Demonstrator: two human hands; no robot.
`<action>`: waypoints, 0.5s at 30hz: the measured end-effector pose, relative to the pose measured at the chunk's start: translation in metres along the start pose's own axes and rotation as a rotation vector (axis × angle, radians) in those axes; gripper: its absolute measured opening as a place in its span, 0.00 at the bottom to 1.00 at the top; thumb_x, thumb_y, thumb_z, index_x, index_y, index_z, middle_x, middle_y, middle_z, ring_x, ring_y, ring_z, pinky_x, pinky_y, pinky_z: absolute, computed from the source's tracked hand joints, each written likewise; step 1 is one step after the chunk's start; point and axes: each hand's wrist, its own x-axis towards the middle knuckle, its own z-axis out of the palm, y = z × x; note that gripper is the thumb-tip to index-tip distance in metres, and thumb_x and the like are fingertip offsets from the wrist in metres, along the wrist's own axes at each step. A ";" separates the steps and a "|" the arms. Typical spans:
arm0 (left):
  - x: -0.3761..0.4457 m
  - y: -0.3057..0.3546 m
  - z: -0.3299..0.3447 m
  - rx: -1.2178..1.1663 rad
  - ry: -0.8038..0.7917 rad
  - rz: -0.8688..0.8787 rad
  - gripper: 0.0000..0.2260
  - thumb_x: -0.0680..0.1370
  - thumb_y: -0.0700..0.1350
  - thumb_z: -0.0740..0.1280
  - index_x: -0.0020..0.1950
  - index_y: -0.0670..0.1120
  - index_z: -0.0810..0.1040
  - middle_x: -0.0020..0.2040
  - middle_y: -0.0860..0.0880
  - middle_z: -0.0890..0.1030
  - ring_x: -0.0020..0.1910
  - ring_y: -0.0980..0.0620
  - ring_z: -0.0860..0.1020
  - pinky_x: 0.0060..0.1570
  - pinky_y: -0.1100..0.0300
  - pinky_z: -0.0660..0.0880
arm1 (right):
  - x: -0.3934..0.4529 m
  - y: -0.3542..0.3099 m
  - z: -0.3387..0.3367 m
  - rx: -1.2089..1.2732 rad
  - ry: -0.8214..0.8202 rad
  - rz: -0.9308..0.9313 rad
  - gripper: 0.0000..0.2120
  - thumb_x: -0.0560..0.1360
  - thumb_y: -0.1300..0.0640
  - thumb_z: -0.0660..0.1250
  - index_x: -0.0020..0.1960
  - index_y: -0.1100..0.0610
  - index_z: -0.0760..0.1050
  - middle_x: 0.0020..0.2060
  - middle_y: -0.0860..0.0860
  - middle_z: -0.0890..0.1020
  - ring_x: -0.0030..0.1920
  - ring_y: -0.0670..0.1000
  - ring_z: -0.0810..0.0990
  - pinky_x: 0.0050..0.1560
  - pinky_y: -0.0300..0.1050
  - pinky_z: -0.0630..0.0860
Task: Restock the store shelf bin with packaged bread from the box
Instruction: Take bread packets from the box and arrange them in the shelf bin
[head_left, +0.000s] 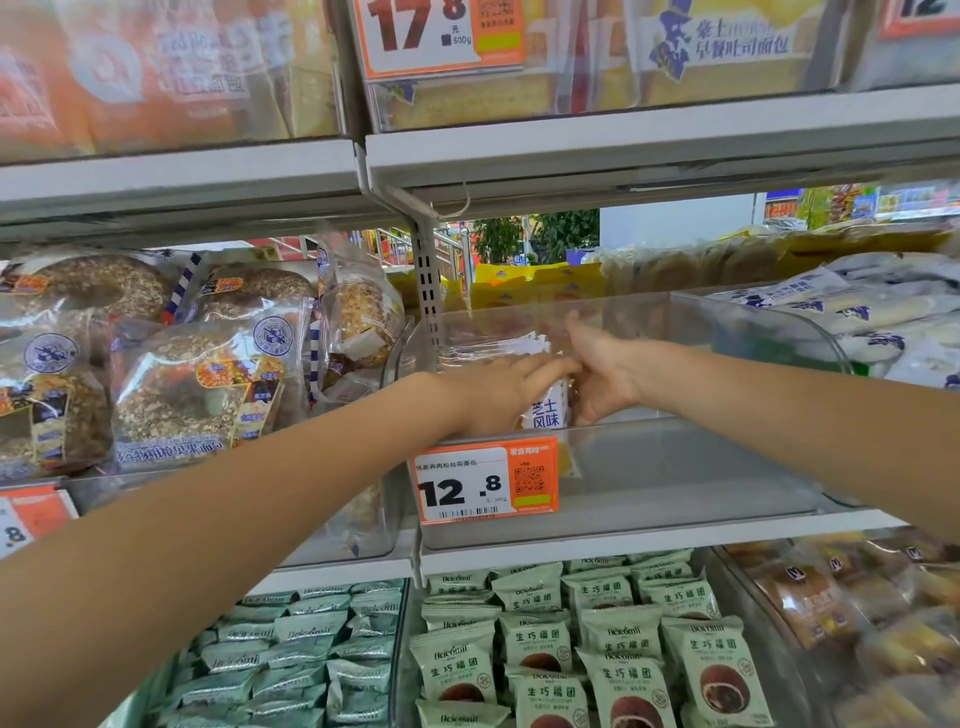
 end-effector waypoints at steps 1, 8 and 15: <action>-0.001 -0.001 0.000 -0.072 0.010 -0.007 0.41 0.75 0.52 0.70 0.77 0.50 0.45 0.76 0.42 0.57 0.70 0.43 0.65 0.63 0.54 0.65 | 0.000 0.000 0.002 -0.014 -0.004 -0.026 0.41 0.75 0.30 0.38 0.62 0.62 0.70 0.48 0.61 0.80 0.50 0.60 0.79 0.51 0.57 0.75; 0.008 -0.012 0.004 -0.144 -0.028 -0.186 0.44 0.76 0.42 0.70 0.76 0.47 0.38 0.72 0.42 0.64 0.59 0.45 0.72 0.52 0.58 0.68 | 0.002 -0.003 0.002 -0.071 0.068 -0.040 0.43 0.73 0.28 0.37 0.69 0.60 0.65 0.62 0.61 0.74 0.62 0.62 0.72 0.65 0.66 0.65; 0.019 -0.016 0.001 -0.198 -0.067 -0.234 0.38 0.78 0.61 0.58 0.78 0.46 0.42 0.78 0.44 0.55 0.74 0.44 0.61 0.72 0.49 0.60 | -0.002 -0.003 -0.003 -0.062 0.104 -0.063 0.41 0.76 0.32 0.34 0.67 0.61 0.67 0.59 0.62 0.75 0.60 0.61 0.72 0.68 0.65 0.59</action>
